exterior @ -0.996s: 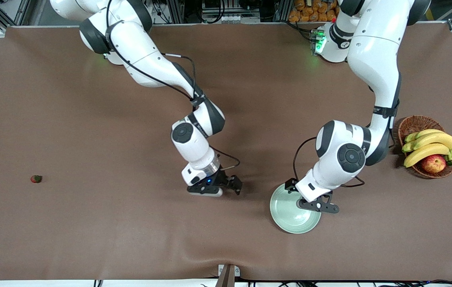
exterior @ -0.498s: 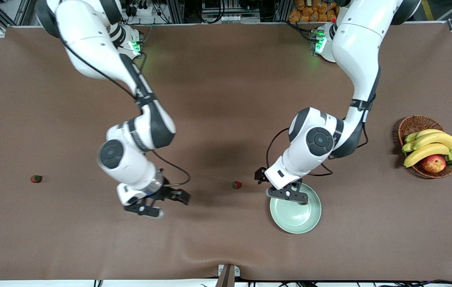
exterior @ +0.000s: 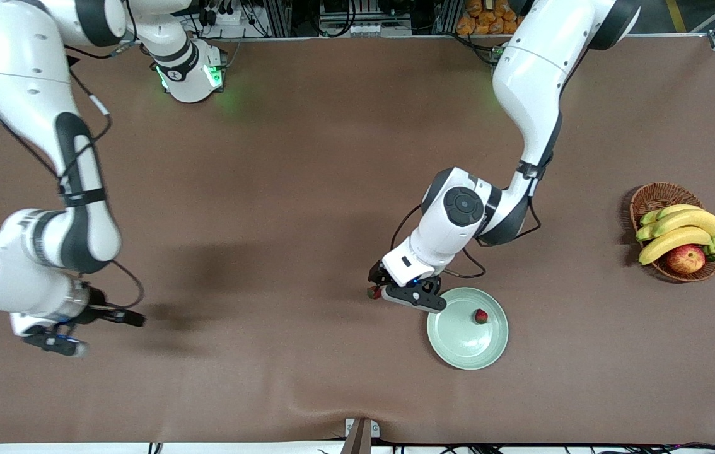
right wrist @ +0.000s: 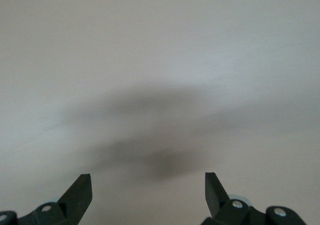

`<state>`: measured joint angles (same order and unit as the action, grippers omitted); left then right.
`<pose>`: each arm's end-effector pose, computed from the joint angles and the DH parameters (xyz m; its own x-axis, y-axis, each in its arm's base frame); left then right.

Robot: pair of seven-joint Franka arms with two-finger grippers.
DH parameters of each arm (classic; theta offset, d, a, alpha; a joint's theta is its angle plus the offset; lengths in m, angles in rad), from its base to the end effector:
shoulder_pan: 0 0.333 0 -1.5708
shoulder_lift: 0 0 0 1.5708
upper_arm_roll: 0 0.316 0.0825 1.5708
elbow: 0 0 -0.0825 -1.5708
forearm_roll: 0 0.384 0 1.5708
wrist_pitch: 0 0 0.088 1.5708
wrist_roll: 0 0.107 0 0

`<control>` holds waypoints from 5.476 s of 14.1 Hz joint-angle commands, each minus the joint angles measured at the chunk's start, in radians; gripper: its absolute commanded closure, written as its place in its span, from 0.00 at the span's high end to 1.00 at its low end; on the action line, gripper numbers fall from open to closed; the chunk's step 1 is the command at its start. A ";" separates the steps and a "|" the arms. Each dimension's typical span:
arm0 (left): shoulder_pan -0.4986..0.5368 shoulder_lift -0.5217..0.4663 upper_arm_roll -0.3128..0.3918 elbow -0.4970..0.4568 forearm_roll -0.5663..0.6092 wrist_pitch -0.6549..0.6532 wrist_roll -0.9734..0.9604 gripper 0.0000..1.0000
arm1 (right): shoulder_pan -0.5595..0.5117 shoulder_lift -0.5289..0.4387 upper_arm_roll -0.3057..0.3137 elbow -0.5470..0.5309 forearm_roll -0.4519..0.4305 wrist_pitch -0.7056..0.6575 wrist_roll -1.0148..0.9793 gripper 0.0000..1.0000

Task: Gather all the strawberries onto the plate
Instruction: 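Grasp the mid-table strawberry with the left gripper while the right grasps the last, then drop the strawberry into the plate while the right gripper carries the last one, then set the last strawberry mid-table with the right gripper and withdraw it to rest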

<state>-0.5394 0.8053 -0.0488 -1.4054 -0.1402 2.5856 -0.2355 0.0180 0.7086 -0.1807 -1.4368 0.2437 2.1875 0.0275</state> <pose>0.6413 -0.4139 0.2623 0.9336 -0.1770 0.3116 -0.2537 -0.9406 0.2258 0.7240 -0.0842 0.2827 0.9593 -0.2782 0.0494 -0.2731 -0.9578 -0.0901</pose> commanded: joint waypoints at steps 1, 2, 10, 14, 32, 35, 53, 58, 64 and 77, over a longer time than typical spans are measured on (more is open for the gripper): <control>-0.022 0.040 0.006 0.016 0.004 0.065 0.004 1.00 | -0.108 -0.009 0.014 -0.034 -0.082 0.023 -0.049 1.00; -0.025 0.049 0.006 0.016 0.002 0.074 0.004 1.00 | -0.143 0.000 0.015 -0.036 -0.134 0.023 -0.047 1.00; -0.080 0.104 0.012 0.008 0.013 0.162 0.011 0.93 | -0.260 0.026 0.017 -0.180 -0.162 0.198 -0.198 1.00; -0.090 0.135 0.012 0.010 0.067 0.200 0.011 0.80 | -0.295 0.026 0.018 -0.182 -0.159 0.199 -0.279 1.00; -0.082 0.158 0.013 -0.001 0.156 0.248 0.013 0.44 | -0.283 0.061 0.023 -0.171 -0.003 0.198 -0.278 0.01; -0.082 0.160 0.015 -0.004 0.157 0.248 0.013 0.18 | -0.260 0.052 0.023 -0.153 -0.003 0.189 -0.284 0.00; 0.234 0.012 0.006 -0.044 0.154 -0.001 0.362 0.05 | 0.400 -0.028 0.027 -0.097 0.092 0.158 -0.037 0.01; 0.262 0.026 0.004 -0.044 0.142 0.007 0.364 0.53 | 0.635 0.078 0.027 -0.034 0.094 0.328 0.285 0.02; 0.260 0.018 0.004 -0.046 0.140 0.007 0.360 1.00 | 0.833 0.216 0.027 0.111 0.092 0.400 0.508 0.08; 0.198 -0.008 -0.031 -0.063 0.140 -0.010 0.167 1.00 | 0.765 0.037 0.017 0.072 0.080 0.143 0.409 1.00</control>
<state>-0.3022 0.8217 -0.0859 -1.4421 -0.0076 2.5880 0.0172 0.8526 0.8367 -0.1802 -1.3291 0.3143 2.4458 0.5116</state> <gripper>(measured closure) 0.000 0.000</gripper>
